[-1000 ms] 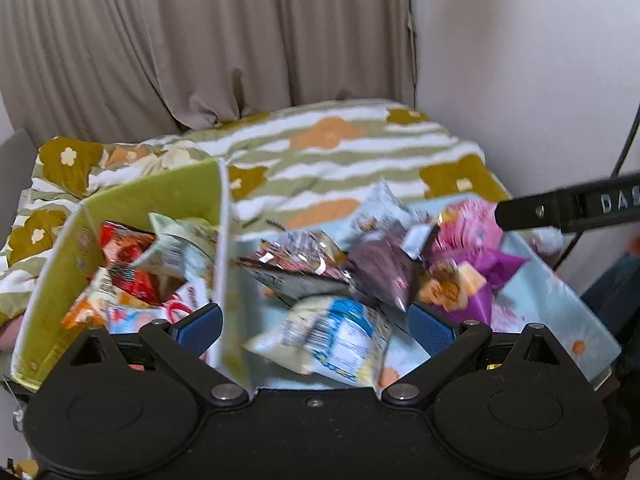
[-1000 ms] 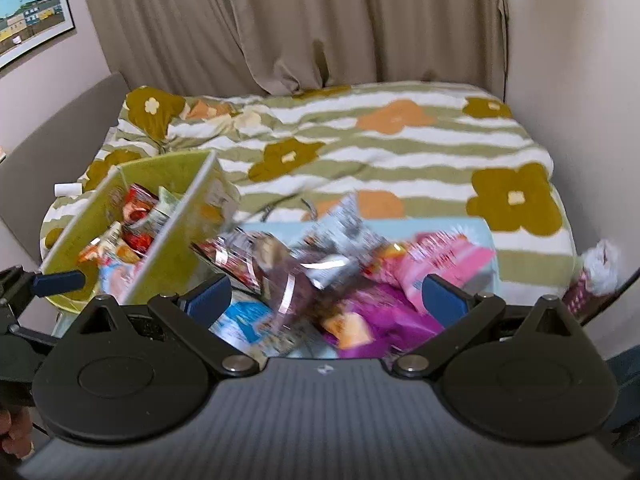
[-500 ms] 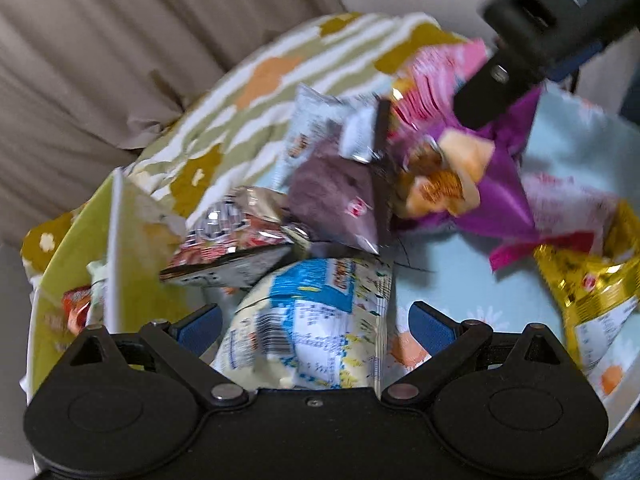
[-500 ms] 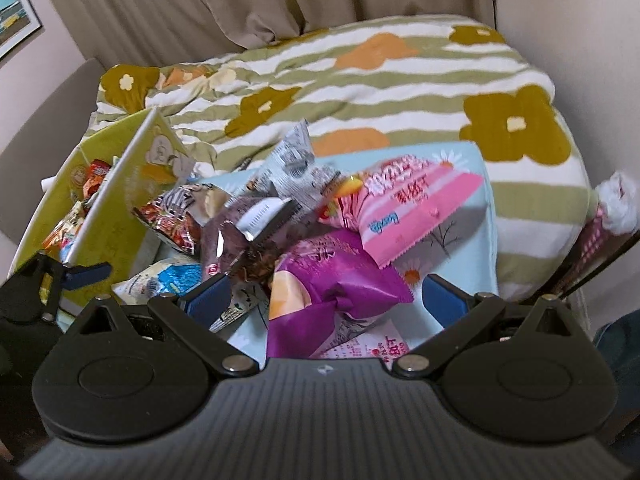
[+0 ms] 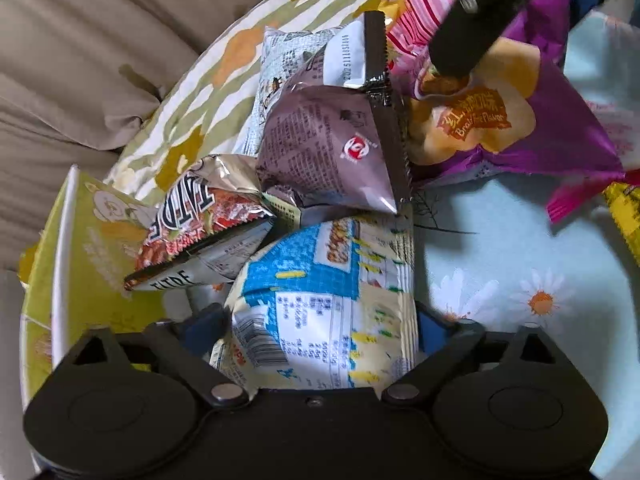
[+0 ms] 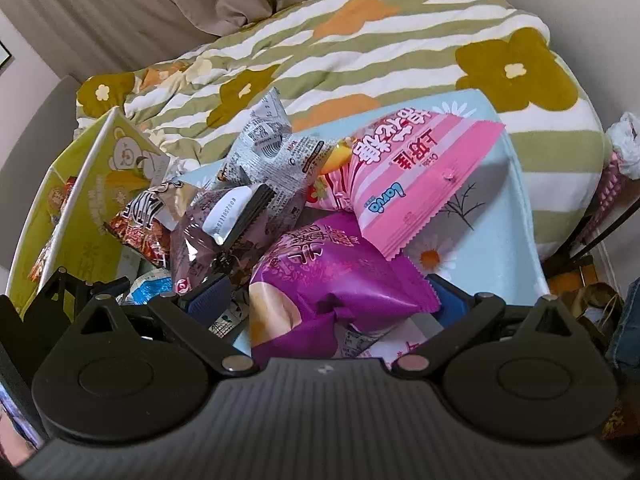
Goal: Organize snacks
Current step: 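Grasp the blue-white bag with the left tool while the right tool grasps the purple bag, then lift both bags and carry them toward the cardboard box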
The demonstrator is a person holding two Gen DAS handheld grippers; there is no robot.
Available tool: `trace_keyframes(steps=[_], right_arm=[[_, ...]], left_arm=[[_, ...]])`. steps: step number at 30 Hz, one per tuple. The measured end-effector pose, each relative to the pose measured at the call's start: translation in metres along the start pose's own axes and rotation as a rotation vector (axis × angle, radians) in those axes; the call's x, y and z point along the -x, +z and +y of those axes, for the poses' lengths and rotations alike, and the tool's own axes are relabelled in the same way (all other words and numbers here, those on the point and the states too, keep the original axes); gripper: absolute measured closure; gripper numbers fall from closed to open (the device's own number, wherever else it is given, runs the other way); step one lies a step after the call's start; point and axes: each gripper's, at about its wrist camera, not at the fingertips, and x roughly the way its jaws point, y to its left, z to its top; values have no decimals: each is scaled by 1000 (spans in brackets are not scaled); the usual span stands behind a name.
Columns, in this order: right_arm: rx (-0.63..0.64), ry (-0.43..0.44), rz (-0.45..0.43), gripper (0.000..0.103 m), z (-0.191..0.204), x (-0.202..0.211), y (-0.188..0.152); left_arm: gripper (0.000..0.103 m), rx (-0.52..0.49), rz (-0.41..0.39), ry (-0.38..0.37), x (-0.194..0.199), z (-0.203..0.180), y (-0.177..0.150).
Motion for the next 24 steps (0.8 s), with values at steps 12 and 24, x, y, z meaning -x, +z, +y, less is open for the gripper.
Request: trace_keyframes(steps=[12,24], right_arm=[[-39,-1,17,0,-4,-21,0],[-27,15,-10,0,-3,-24,-2]], left_arm=[[32,100,-17,-80,2,25,-2],[32,176,-11,-112,32,14,-14]])
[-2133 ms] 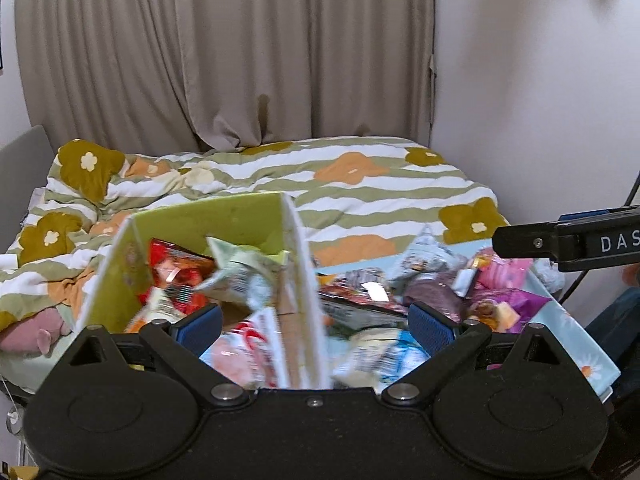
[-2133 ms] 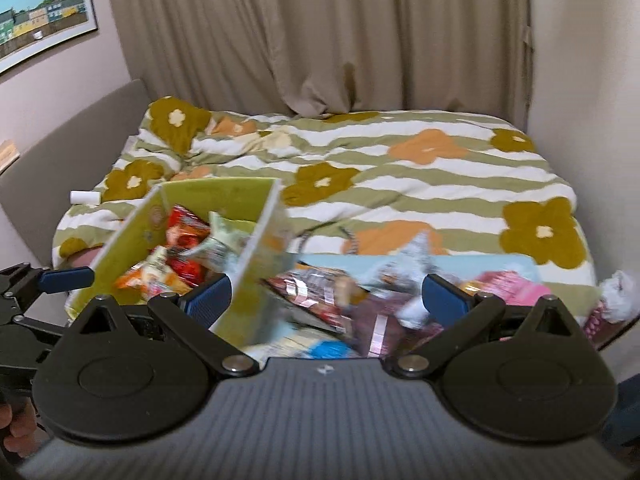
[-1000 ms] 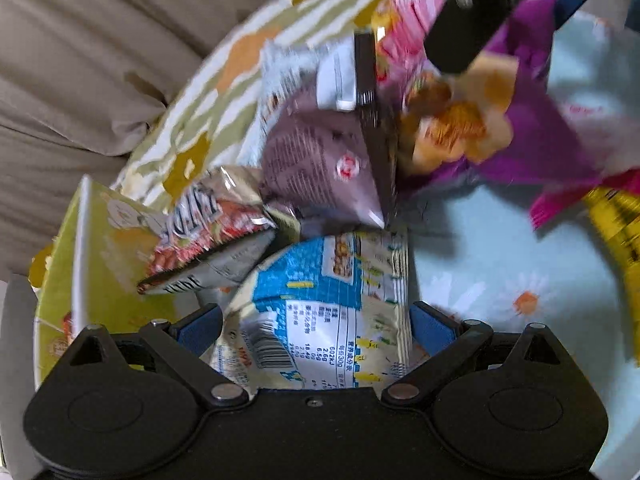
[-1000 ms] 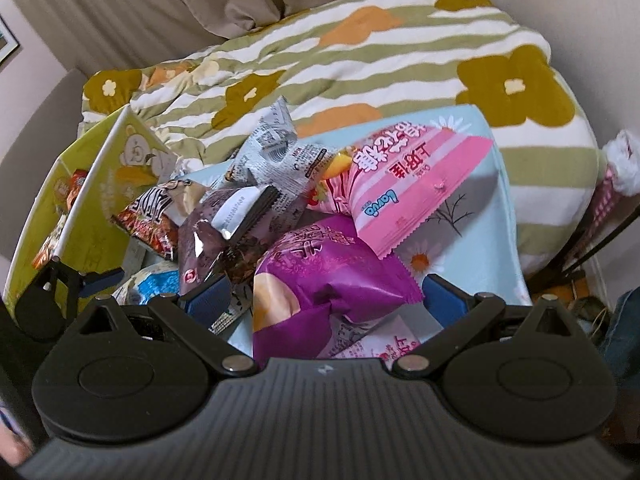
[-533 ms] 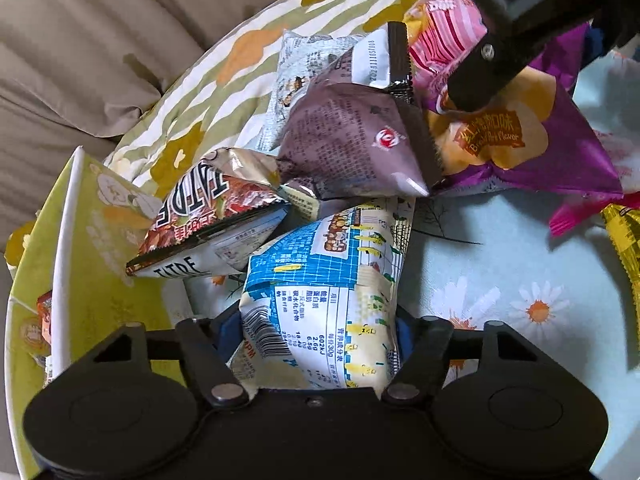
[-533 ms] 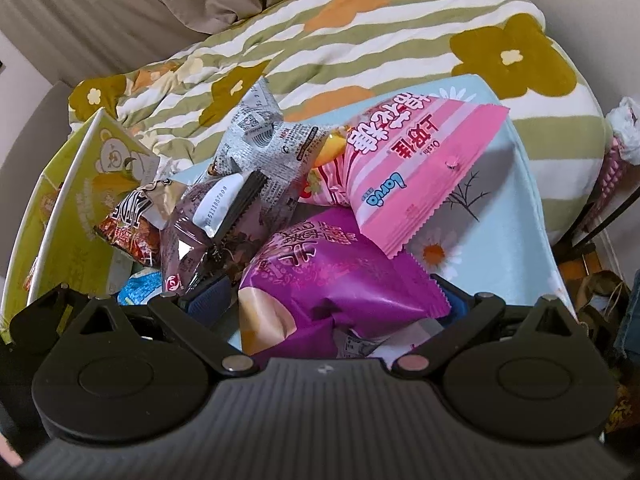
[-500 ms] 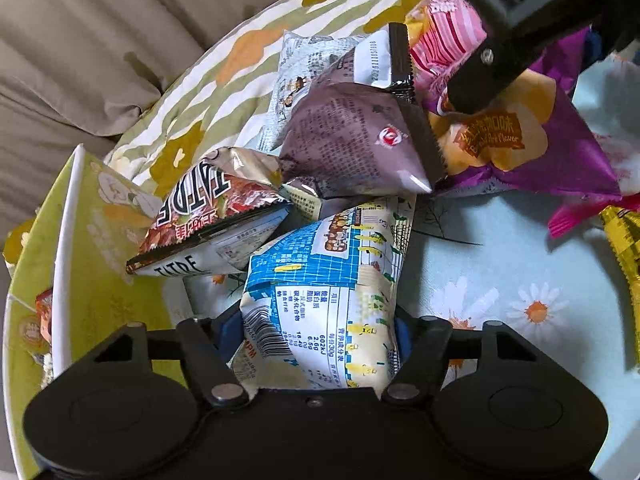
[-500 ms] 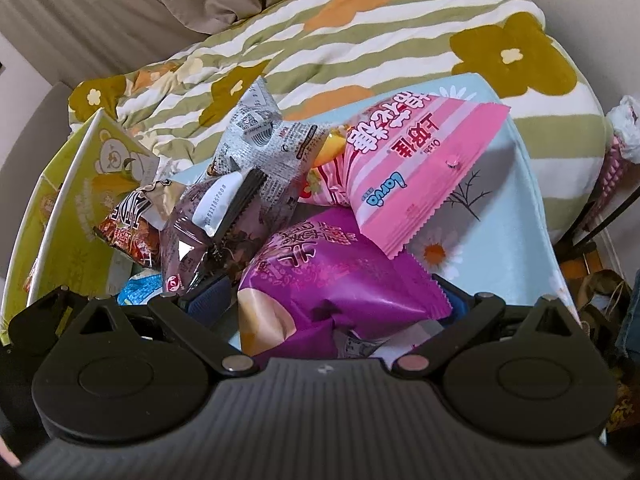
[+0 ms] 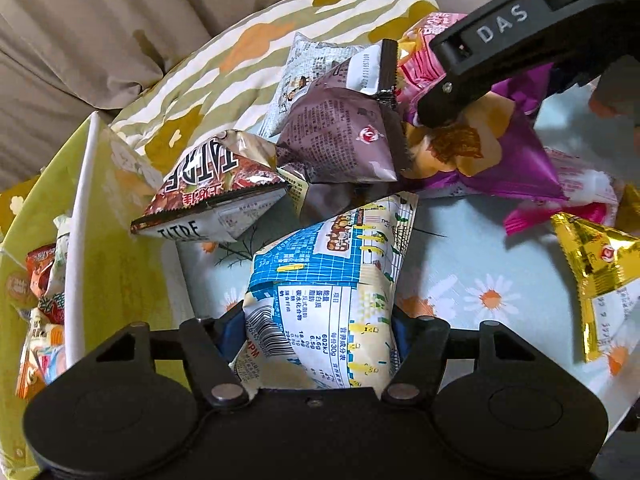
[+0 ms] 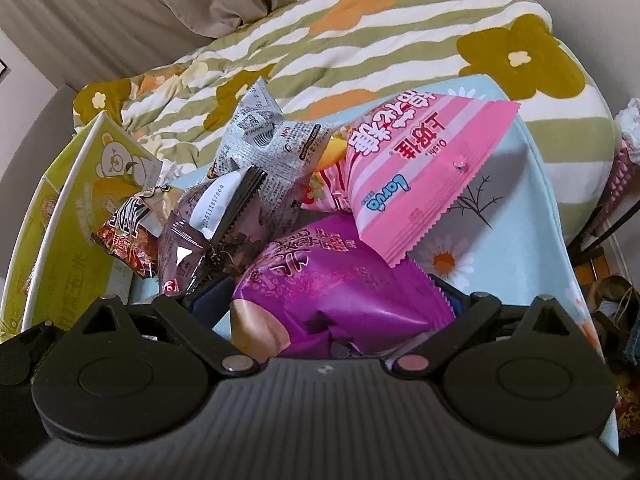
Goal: Organize snacks
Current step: 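Lift both bags and carry them toward the cardboard box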
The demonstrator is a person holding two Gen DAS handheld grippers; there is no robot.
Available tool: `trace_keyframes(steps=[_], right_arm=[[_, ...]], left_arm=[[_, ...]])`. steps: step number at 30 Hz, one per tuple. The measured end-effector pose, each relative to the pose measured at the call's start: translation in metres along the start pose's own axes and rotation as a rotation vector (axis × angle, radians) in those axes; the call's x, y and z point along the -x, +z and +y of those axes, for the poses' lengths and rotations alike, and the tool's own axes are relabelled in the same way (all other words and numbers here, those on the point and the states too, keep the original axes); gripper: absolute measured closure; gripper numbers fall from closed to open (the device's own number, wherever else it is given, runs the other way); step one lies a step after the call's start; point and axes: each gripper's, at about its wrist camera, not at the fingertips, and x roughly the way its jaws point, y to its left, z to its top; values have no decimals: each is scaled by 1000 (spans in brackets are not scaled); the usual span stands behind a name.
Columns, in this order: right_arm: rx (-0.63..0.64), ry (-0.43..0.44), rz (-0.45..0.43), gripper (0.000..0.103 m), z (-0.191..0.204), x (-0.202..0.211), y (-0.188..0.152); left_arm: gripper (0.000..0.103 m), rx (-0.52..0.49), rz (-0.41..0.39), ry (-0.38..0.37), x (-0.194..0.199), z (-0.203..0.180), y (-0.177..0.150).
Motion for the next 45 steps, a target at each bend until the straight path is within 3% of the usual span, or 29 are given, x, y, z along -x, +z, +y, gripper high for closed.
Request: trace_keyframes(steps=[2,6,9,18,29,36,45], right_arm=[[5,14,1,0,1,1,0],[-2,54,4,17,0,5,-1],[27,53,-2,22,4,12,-2],[47,80,-24,28,9,41,-13],[107,96,-78,31,13,96,-32],[132,154,-128,31,24,132,-38],[228,287,-213,31,95,156,-18]], left_arm=[[32,10,-4,-3,6,-2,-2],[32,30,-24,3,17,-5,-3],[32,45,-34,7,24,-7,-3],[32,98,-87,36,59,-19,-10],[32,237,-187,65,119,-23,-26],[32,378,-276,120,167,5,-37],[32,520,-346,212,196,96,-49]])
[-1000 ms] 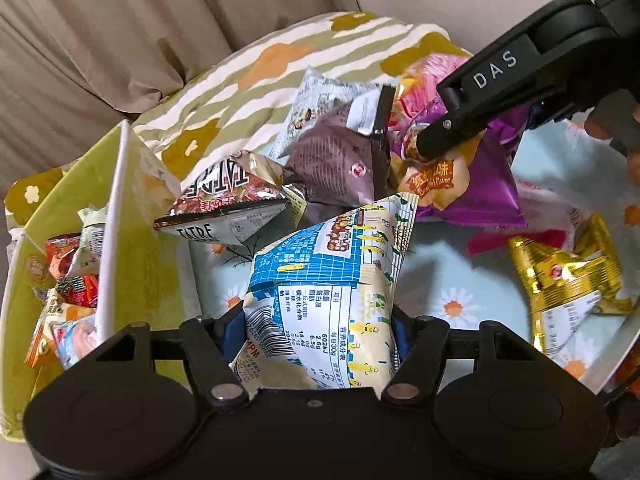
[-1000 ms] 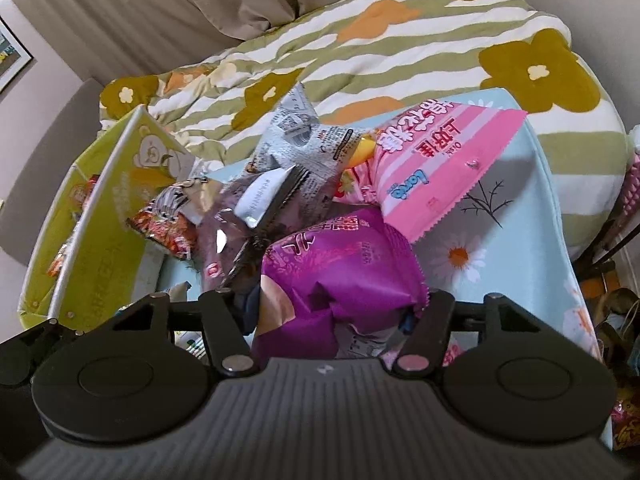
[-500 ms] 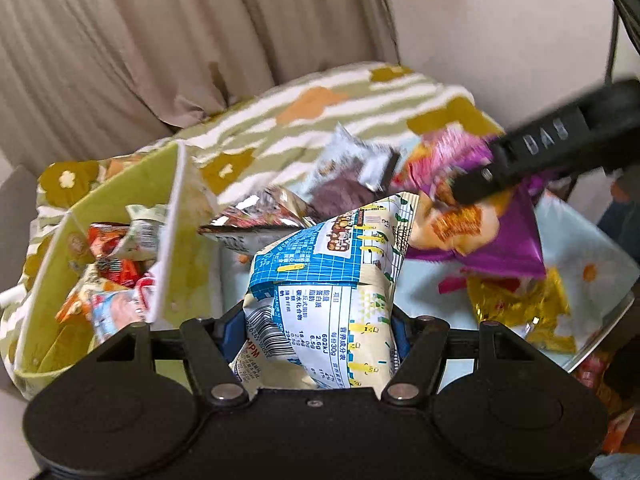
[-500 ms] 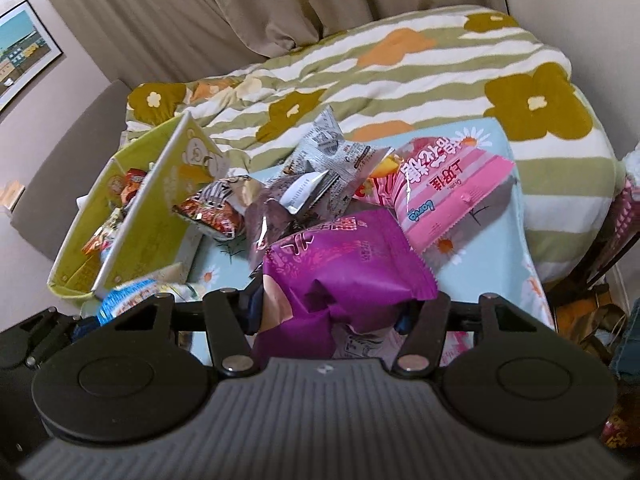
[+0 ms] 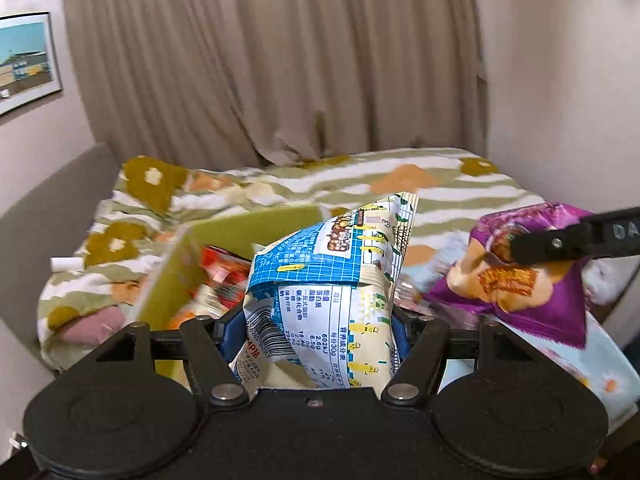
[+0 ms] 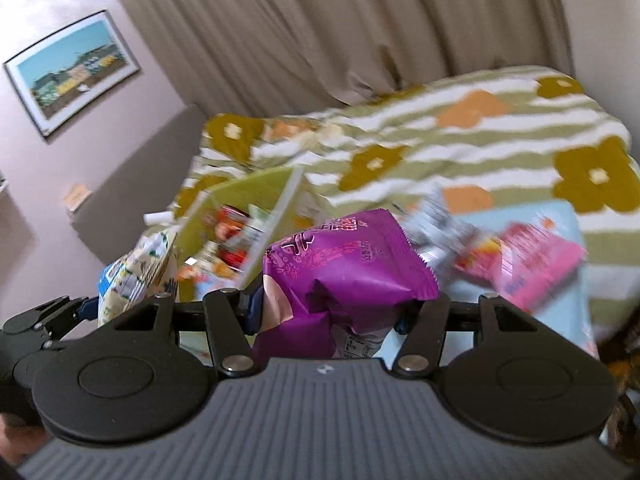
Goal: Organize snacks
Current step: 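Lift both bags and carry them toward the cardboard box, then open the left tool over the box to drop the blue-white bag while the right tool drops the purple bag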
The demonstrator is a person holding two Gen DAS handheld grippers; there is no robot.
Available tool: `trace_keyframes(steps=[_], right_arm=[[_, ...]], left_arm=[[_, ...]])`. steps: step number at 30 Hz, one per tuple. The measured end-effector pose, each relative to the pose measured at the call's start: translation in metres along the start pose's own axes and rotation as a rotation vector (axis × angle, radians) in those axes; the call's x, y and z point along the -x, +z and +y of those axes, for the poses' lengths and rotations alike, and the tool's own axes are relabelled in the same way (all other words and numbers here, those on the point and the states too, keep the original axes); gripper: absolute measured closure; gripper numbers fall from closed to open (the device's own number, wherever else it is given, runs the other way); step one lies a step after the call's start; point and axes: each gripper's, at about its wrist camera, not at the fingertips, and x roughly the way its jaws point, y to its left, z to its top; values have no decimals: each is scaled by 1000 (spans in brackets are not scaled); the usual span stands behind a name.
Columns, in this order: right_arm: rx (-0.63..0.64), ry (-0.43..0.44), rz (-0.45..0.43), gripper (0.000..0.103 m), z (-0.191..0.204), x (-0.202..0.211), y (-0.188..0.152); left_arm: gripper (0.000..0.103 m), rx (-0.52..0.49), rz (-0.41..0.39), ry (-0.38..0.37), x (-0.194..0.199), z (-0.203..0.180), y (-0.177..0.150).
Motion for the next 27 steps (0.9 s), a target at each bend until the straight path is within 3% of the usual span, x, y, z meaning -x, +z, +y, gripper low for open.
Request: trace_keyframes(steps=[6,12,14,18,27], right_arm=[[55,52,-9,31,55,-37,22],[57,60,17,31,100,-93,38],[58,54,23,31,113,-110,40],[53,34,34,31,132,-138,43],[45,-35,63,31,154,-180,35]], left_arm=[[32,56,3,45,-28,65,21],[31,93,63,42,-71,118,29],[26,89,93,40,-88,128,26],[3,77,154,6,-112,139,14],[2,72,184,-113,-113,166,-11]])
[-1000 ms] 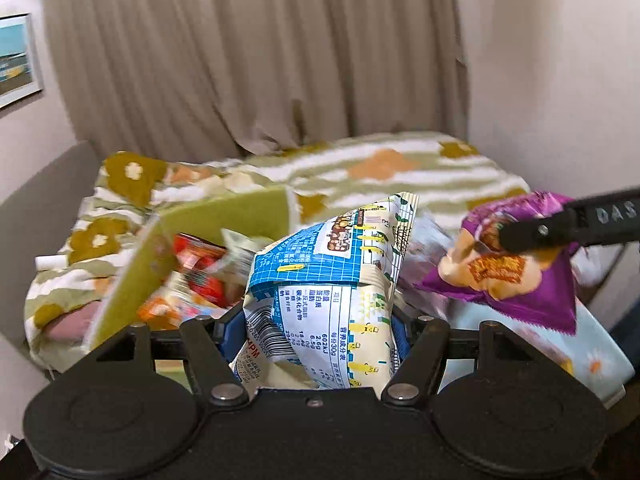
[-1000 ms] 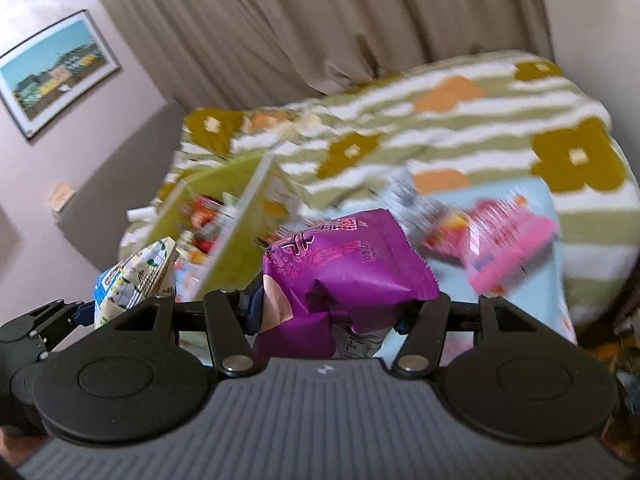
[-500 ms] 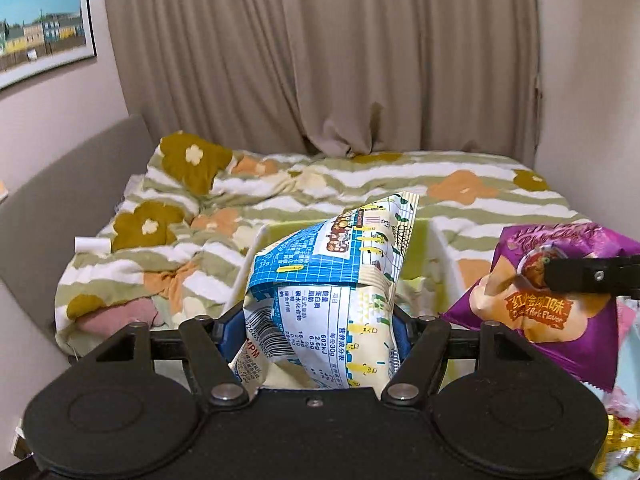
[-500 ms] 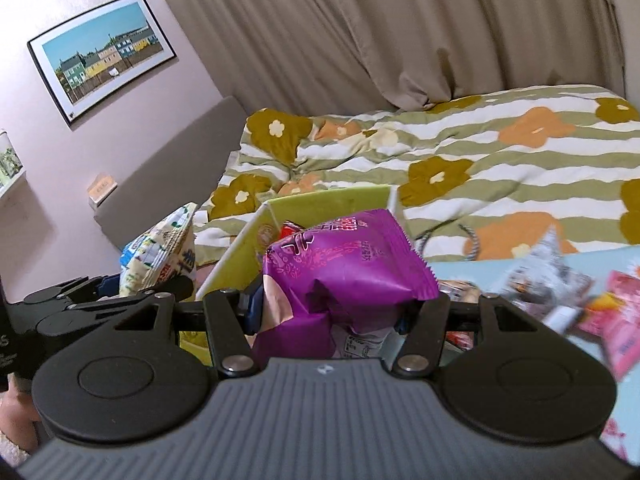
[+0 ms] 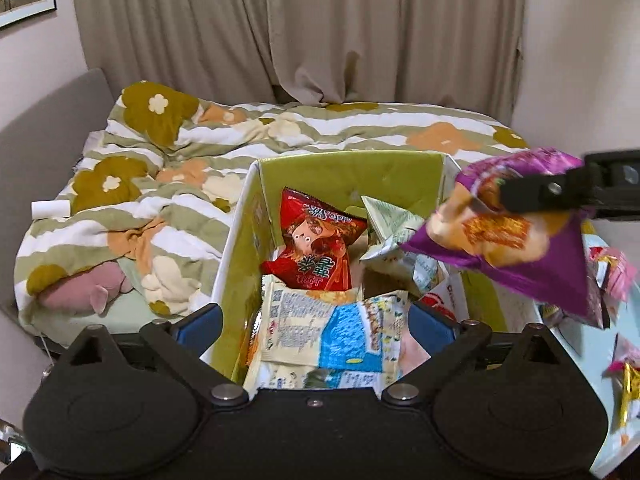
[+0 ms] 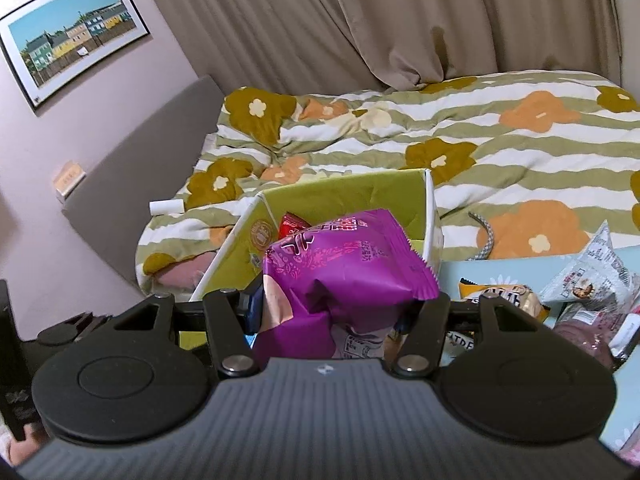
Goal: Organize snacks
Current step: 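Open the left tool over the box to drop the blue-white bag while the right tool drops the purple bag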
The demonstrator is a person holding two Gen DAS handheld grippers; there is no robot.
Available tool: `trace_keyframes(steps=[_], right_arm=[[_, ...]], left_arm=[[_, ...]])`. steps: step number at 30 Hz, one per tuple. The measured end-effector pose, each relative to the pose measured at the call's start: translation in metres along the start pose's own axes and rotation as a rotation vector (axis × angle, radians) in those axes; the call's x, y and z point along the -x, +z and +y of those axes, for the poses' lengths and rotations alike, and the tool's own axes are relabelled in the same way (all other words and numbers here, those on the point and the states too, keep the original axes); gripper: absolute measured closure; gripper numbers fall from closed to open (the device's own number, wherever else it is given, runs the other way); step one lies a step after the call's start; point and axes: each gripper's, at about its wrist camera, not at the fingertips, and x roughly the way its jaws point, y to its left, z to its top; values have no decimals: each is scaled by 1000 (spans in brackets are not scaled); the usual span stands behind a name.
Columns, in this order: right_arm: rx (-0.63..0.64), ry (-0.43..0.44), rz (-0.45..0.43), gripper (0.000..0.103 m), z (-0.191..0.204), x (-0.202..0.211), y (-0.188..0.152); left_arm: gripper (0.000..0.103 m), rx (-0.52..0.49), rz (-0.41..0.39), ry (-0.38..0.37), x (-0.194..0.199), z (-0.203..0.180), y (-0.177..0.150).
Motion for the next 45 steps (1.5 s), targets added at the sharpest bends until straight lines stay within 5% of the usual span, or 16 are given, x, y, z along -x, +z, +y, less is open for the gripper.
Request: trace_keyframes(steps=[13,16,18,21,35,45], right_arm=[[17,2,0,29,49,-57,22],[15,16,16,21,54,-81,25],[25,11,37,0,55,-94,22],[50,-12,34,0,54,-98,12],[83,-47,-45,0,43,-50,3],[65,-133,-96,0,19,16,1]], left_arm=[[2,-28,-21,-35,-9,43,10],[2,-24,-12,-22,-15,46,11],[2,-15,-3,-20,-18,48,10],[2,-3,11,-17,-20,48,7],[2,-6,-18,-35,-10,35,19],[2,-55,-80,-89,16,-15,23]])
